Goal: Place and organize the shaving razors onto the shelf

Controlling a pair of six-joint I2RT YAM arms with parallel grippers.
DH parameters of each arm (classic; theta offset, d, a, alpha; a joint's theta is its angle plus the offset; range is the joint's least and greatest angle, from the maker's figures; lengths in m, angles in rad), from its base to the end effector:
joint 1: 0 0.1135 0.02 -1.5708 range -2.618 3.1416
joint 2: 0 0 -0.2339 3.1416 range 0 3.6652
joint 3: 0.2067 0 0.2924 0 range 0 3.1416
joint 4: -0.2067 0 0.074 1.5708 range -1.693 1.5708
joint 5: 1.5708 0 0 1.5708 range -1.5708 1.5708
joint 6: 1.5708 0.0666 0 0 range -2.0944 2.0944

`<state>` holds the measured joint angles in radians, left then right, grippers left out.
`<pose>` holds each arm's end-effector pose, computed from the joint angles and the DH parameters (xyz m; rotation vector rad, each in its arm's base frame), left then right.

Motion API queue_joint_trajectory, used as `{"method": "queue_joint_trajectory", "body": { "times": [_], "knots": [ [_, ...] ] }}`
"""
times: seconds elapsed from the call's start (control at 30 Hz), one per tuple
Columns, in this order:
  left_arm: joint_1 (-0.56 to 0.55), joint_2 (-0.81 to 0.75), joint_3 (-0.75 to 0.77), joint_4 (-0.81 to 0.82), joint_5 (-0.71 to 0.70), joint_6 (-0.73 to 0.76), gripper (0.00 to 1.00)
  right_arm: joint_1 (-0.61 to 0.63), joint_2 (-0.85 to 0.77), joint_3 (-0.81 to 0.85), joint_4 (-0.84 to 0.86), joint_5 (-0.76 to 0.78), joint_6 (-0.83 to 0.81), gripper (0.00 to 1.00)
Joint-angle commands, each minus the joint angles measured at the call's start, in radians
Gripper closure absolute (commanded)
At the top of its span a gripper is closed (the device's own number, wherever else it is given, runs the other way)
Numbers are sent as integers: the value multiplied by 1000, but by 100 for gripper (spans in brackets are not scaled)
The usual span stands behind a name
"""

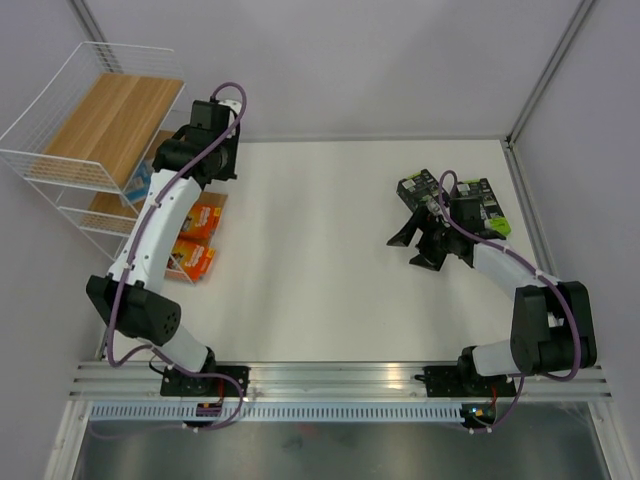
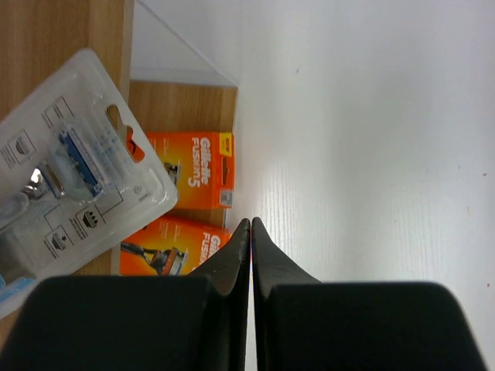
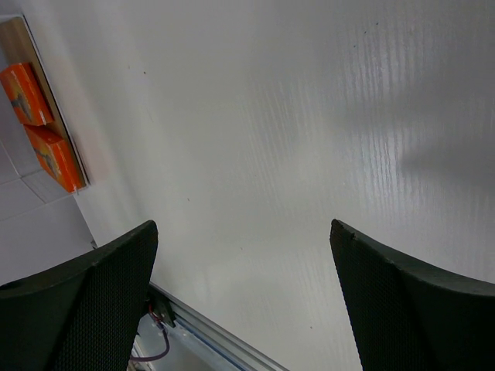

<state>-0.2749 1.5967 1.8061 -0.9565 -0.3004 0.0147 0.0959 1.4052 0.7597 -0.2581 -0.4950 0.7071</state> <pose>0.3850 -0.0881 0.3720 0.1800 2.2792 0.2130 0.3237 0.0629 0.1158 0.5561 2.5072 0.9415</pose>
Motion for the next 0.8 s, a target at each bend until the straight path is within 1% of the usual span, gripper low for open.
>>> {"method": "queue_joint_trajectory", "body": {
  "times": [0.0, 0.1, 0.13, 0.2, 0.23, 0.27, 0.33, 0.37, 0.4, 0.47, 0.5, 0.67, 0.77],
  "knots": [
    [39, 12, -34, -74, 82, -50, 98, 10, -25, -13, 2, 10, 5, 2],
    [77, 32, -30, -74, 57, -36, 98, 14, -20, -11, 2, 10, 5, 2],
    [106, 37, -10, -74, 75, -35, 98, 16, -20, -10, 3, 12, 5, 2],
    [127, 51, 9, -70, 118, -18, 98, 21, -20, -8, 3, 16, 9, 2],
    [140, 63, 33, -71, 115, -16, 98, 21, -21, -8, 3, 18, 11, 2],
    [143, 74, 47, -73, 107, 22, 98, 24, -22, -10, 8, 19, 14, 2],
    [146, 97, 65, -73, 109, 31, 92, 27, -20, -8, 11, 19, 15, 2],
    [146, 106, 73, -74, 107, 33, 88, 30, -18, -8, 10, 19, 17, 2],
    [144, 117, 78, -79, 106, 33, 45, 31, -20, -7, 8, 16, 14, 2],
    [144, 112, 81, -82, 118, 28, 8, 36, -21, -7, 8, 19, 12, 2],
    [144, 108, 78, -82, 141, 28, 1, 37, -23, -8, 8, 24, 11, 2],
    [144, 86, 76, -80, 149, 27, 0, 48, -11, -13, 23, 21, 20, 2],
    [144, 85, 91, -76, 190, 28, 0, 57, -2, -5, 26, 19, 23, 2]
  ]
}}
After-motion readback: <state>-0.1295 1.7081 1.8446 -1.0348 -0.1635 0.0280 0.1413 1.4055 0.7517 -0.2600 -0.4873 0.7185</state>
